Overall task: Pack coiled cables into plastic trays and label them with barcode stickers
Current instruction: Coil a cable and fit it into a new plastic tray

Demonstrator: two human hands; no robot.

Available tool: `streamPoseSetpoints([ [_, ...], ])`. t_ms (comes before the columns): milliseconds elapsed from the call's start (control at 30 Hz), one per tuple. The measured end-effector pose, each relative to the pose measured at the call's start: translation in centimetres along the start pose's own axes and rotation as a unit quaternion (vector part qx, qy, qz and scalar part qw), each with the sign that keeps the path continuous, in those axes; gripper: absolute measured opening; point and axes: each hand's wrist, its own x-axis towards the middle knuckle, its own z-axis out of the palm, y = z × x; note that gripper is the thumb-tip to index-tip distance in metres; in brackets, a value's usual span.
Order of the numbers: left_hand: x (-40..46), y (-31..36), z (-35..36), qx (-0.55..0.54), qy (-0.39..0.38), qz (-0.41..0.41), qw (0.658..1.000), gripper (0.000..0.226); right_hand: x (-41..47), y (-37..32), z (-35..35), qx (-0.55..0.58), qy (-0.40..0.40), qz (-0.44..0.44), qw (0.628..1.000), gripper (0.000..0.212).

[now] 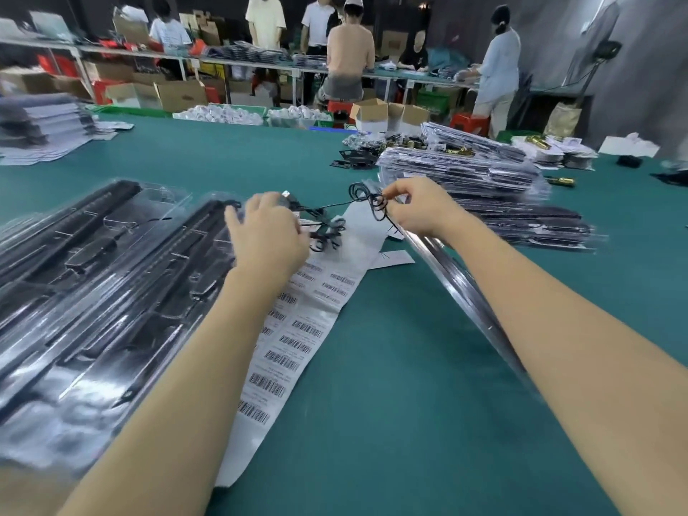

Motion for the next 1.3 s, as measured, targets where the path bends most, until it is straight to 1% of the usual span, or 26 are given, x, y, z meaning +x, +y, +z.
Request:
streamPoseSetpoints([
  [67,0.3,-1.4,-0.1,0.0,0.05,-0.054,0.997,0.024,-0.6,-0.4,-0.2,-0.038,-0.031,-0.002,0.999,0.025],
  [133,0.4,-2.5,-0.1,-0.016,0.072,-0.086,0.994,0.024,-1.1,-1.3,-0.2,-0.097,-0.073,0.001,0.993,0.024],
  [200,0.3,-2.9,0.1,-0.026,0.072,-0.08,0.994,0.022,-1.3,-2.5,0.0,-0.174,-0.112,0.006,0.978,0.023],
  [267,0.2,-2.8,0.6,-0.025,0.077,-0.045,0.996,0.021,-1.3,-3.5,0.5,-0.25,-0.157,0.01,0.956,0.025],
  [300,0.1,-2.6,0.7,-0.031,0.093,-0.019,0.995,0.02,-1.4,-3.7,0.6,-0.257,-0.176,0.012,0.95,0.027],
  [367,0.0,-1.9,0.6,-0.069,0.132,0.037,0.988,0.019,-1.7,-3.4,0.5,-0.203,-0.208,0.026,0.956,0.038],
  [433,-0.1,-0.5,0.0,-0.134,0.133,0.076,0.979,0.016,-2.2,-2.2,-0.1,-0.154,-0.205,0.059,0.965,0.051],
  [467,-0.1,0.2,-0.4,-0.169,0.1,0.077,0.978,0.015,-2.4,-1.4,-0.4,-0.15,-0.185,0.082,0.968,0.051],
  [500,0.0,0.9,-0.7,-0.195,0.034,0.066,0.978,0.015,-2.7,-0.5,-0.6,-0.155,-0.161,0.106,0.969,0.044],
  [533,0.1,1.6,-0.8,-0.215,-0.054,0.05,0.974,0.017,-3.1,0.6,-0.5,-0.165,-0.148,0.13,0.966,0.032],
  [567,0.0,2.3,-0.7,-0.234,-0.137,0.035,0.962,0.019,-3.5,1.6,-0.4,-0.171,-0.142,0.154,0.963,0.029],
  [600,-0.2,2.9,-0.5,-0.249,-0.198,0.026,0.948,0.021,-3.9,2.6,-0.2,-0.167,-0.143,0.18,0.959,0.036],
  [633,-0.6,3.5,-0.2,-0.246,-0.227,0.032,0.942,0.024,-4.2,3.5,0.2,-0.155,-0.137,0.204,0.957,0.046],
  [667,-0.9,3.8,0.2,-0.222,-0.232,0.057,0.945,0.032,-4.5,4.1,0.6,-0.142,-0.121,0.22,0.957,0.054],
  [733,-1.4,4.2,0.9,-0.147,-0.225,0.132,0.954,0.061,-4.8,4.7,0.9,-0.126,-0.083,0.235,0.96,0.062],
  [767,-1.5,4.2,1.2,-0.132,-0.232,0.157,0.951,0.072,-4.9,4.8,0.8,-0.113,-0.066,0.246,0.96,0.064],
  [800,-1.6,4.1,1.3,-0.135,-0.243,0.166,0.946,0.077,-4.9,5.1,0.6,-0.091,-0.053,0.26,0.96,0.065],
  [833,-1.6,4.1,1.4,-0.149,-0.247,0.167,0.943,0.077,-5.0,5.2,0.3,-0.058,-0.041,0.277,0.958,0.066],
  [900,-1.6,4.0,1.8,-0.177,-0.223,0.172,0.943,0.065,-5.1,5.9,-0.4,0.038,-0.032,0.314,0.948,0.068],
  [967,-1.7,4.1,2.1,-0.194,-0.196,0.182,0.944,0.053,-5.3,6.3,-1.1,0.126,-0.045,0.337,0.932,0.082],
  [1000,-1.8,4.2,2.2,-0.199,-0.186,0.186,0.944,0.049,-5.4,6.5,-1.3,0.162,-0.058,0.337,0.926,0.078],
  [1067,-1.9,4.4,2.3,-0.211,-0.172,0.182,0.945,0.046,-5.7,6.5,-1.6,0.234,-0.08,0.33,0.911,0.05],
  [1100,-1.9,4.6,2.4,-0.218,-0.167,0.173,0.946,0.048,-5.8,6.5,-1.7,0.263,-0.077,0.324,0.905,0.038],
  [1167,-1.9,4.8,2.2,-0.244,-0.162,0.128,0.948,0.054,-6.0,6.6,-1.9,0.321,-0.053,0.295,0.898,0.032],
  [1233,-1.7,5.1,2.0,-0.295,-0.168,0.062,0.939,0.056,-6.0,6.2,-2.8,0.357,-0.034,0.251,0.899,0.029],
  [1300,-1.7,5.4,1.7,-0.352,-0.188,0.02,0.917,0.055,-5.5,5.0,-4.2,0.323,-0.009,0.203,0.924,0.024],
])
